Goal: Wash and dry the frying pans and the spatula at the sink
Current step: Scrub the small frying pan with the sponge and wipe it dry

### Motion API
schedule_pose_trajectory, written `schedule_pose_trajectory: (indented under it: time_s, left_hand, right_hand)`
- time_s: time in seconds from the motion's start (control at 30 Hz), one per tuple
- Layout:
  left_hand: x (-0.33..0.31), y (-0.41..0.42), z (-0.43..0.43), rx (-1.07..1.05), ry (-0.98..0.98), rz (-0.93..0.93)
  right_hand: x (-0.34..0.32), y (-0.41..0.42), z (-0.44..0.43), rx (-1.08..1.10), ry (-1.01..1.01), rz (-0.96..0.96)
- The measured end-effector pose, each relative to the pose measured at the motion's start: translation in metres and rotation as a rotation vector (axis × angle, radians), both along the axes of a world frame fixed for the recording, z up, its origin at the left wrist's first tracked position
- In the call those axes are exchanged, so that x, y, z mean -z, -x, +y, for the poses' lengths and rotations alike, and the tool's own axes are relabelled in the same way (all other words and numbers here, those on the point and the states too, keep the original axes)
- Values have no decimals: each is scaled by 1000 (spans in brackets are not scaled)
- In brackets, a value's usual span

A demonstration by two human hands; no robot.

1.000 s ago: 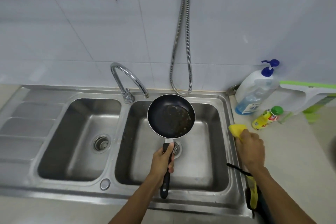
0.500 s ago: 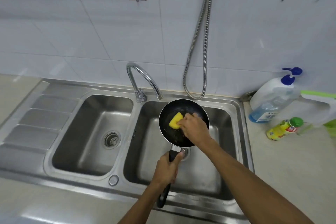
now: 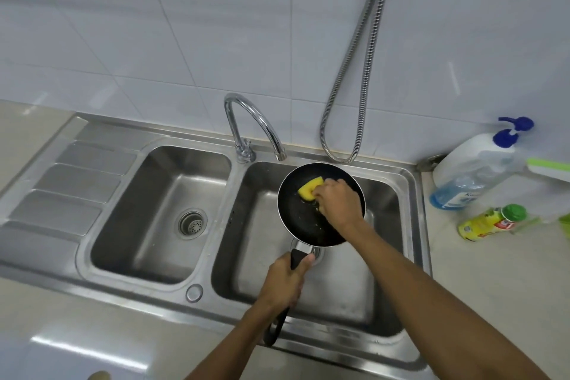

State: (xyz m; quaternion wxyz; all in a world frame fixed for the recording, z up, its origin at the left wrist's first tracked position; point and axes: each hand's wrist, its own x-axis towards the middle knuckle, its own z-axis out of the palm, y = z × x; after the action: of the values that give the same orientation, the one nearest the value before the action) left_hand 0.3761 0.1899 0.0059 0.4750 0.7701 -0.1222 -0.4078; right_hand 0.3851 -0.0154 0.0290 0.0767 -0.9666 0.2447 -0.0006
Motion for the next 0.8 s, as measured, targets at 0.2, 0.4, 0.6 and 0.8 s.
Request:
schedule_pose_trajectory:
  time_s: [0.2, 0.4, 0.6, 0.8]
  left_hand:
    - [4, -9, 1, -37, -28, -20]
    - [2, -6, 2, 77, -94, -139]
    - [-3, -9, 8, 28, -61, -25]
    - [-2, -15, 4, 35, -21, 56]
  right_hand:
    - [7, 39, 15, -35, 30, 82]
    - [-1, 1, 40, -138, 2, 1]
    - [-16, 0, -10, -2, 97, 134]
    - [-2, 52, 30, -42, 16, 145]
